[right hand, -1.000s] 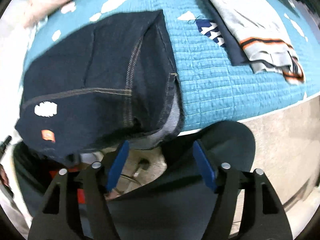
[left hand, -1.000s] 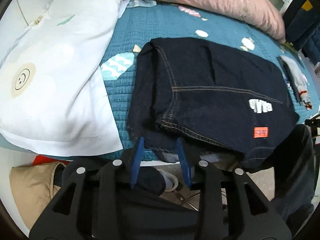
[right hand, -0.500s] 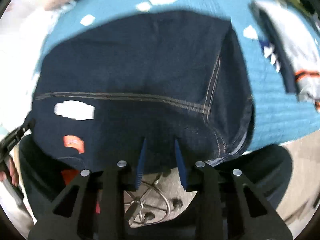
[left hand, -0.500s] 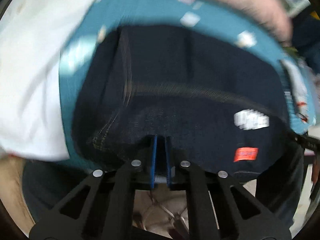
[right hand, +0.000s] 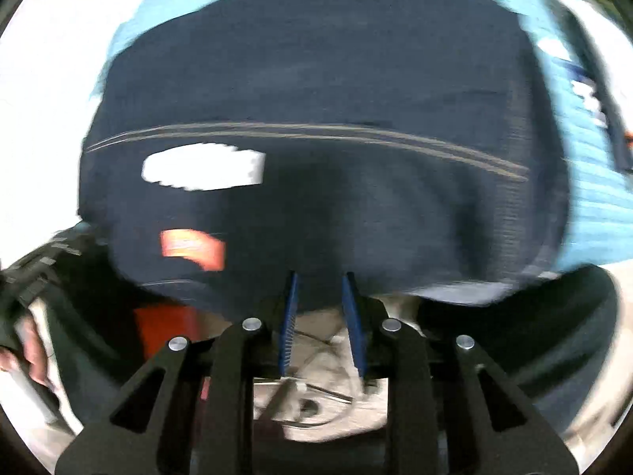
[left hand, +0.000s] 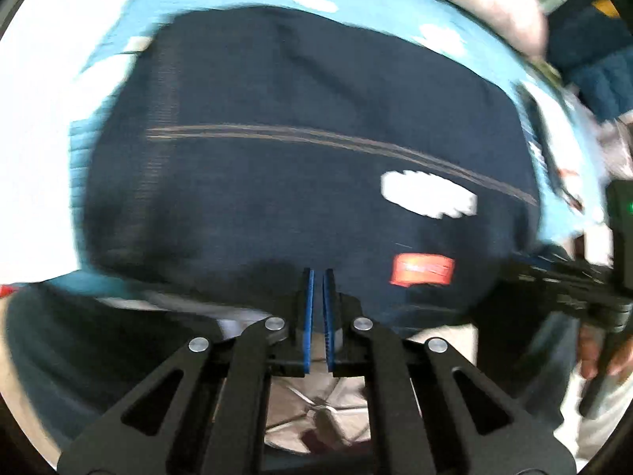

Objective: Fold large clothes
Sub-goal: 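Lower the folded shirt onto the bed and open both tools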

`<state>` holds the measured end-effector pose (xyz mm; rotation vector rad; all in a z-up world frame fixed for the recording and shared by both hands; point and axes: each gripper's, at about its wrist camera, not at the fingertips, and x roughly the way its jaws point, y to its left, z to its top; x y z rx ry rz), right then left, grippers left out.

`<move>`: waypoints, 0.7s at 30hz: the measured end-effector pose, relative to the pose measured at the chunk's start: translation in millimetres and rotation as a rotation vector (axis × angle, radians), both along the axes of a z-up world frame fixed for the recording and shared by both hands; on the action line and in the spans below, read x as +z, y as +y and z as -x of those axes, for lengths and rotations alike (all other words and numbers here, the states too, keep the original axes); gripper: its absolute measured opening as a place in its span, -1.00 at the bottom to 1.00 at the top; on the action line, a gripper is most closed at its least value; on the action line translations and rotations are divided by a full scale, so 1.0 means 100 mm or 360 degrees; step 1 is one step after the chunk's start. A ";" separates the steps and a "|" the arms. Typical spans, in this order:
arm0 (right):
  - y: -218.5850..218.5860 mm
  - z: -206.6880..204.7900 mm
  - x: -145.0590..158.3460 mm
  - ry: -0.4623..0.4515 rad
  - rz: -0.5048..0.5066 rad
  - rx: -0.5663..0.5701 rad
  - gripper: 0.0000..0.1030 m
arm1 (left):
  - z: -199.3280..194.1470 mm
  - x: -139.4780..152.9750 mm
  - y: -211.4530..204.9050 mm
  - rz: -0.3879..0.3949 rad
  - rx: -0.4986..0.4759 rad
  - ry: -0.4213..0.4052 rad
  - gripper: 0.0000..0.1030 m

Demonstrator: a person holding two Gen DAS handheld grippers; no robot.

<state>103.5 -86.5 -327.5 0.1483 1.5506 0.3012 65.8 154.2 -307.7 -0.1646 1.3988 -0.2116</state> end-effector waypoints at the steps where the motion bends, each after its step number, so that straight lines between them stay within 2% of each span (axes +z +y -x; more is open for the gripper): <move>1: 0.12 -0.02 -0.08 0.0002 -0.0015 0.0035 -0.58 | -0.03 -0.13 -0.14 -0.0059 -0.0030 0.0023 -0.90; 4: 0.27 -0.13 -0.49 0.0048 0.0079 -0.0007 -0.53 | -0.11 -0.45 -0.29 -0.0196 -0.0039 0.0028 -0.92; 9: 0.17 -0.13 -0.35 0.0092 0.0066 -0.0033 -0.59 | -0.13 -0.27 -0.09 -0.0077 0.0022 0.0059 -0.91; 10: 0.08 -0.10 -0.29 0.0075 0.0083 -0.0045 -0.59 | -0.11 -0.22 -0.04 -0.0098 0.0031 0.0033 -0.91; 12: -0.15 -0.08 -0.19 0.0028 0.0117 -0.0100 -0.59 | -0.03 -0.09 0.14 -0.0240 0.0056 -0.0055 -0.91; 13: -0.30 -0.07 -0.15 0.0006 0.0161 -0.0154 -0.58 | 0.01 -0.09 0.25 -0.0295 0.0088 -0.0054 -0.91; 15: -0.66 -0.06 -0.18 -0.0053 0.0339 -0.0267 -0.58 | -0.03 -0.16 0.48 -0.0301 0.0181 -0.0003 -0.91; 16: -0.77 -0.06 -0.24 -0.0065 0.0410 -0.0285 -0.72 | -0.05 -0.26 0.59 -0.0300 0.0231 0.0046 -0.91; 17: -0.91 -0.08 -0.40 -0.0024 0.0335 -0.0307 -0.72 | -0.05 -0.38 0.72 -0.0319 0.0275 0.0086 -0.89; 19: -1.08 -0.09 -0.58 0.0030 0.0166 -0.0409 -0.73 | -0.07 -0.53 0.87 -0.0212 0.0343 0.0120 -0.90; 21: -1.04 -0.11 -0.50 0.0060 0.0228 -0.0357 -0.73 | -0.09 -0.47 0.94 -0.0150 0.0396 0.0154 -0.90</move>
